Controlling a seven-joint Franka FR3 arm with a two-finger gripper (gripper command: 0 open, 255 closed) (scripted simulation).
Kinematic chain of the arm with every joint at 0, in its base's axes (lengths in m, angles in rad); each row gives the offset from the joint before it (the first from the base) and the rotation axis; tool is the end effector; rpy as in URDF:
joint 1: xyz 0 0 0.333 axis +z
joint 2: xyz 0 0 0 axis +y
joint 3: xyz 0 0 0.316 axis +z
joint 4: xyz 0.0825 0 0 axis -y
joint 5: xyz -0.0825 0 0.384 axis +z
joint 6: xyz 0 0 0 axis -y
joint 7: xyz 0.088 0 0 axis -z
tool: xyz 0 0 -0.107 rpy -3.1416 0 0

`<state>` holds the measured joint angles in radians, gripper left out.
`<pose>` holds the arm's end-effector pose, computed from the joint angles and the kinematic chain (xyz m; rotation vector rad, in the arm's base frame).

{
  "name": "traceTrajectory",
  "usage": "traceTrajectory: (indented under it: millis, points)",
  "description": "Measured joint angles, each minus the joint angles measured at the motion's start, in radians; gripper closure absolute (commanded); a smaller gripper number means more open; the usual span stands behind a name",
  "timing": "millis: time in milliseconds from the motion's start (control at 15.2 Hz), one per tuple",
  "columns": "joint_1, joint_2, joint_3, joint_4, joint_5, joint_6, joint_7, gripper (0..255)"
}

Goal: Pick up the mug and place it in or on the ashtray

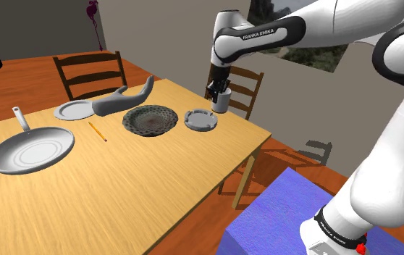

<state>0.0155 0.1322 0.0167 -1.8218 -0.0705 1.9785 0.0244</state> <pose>0.6009 0.0145 0.4636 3.0787 0.0536 0.0405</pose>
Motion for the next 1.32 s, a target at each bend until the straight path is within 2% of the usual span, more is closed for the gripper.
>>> traceTrajectory:
  millis: [264, 396, 462, 1320]
  points:
    - [0.007, 0.159, 0.003, 0.237, -0.002, -0.078, 0.004, 255]
    - [0.016, 0.270, 0.006, 0.399, -0.004, -0.130, 0.013, 255]
    - [0.015, 0.291, 0.006, 0.424, -0.004, -0.134, 0.011, 255]
    - [0.013, 0.337, 0.004, 0.327, -0.008, 0.009, 0.018, 255]
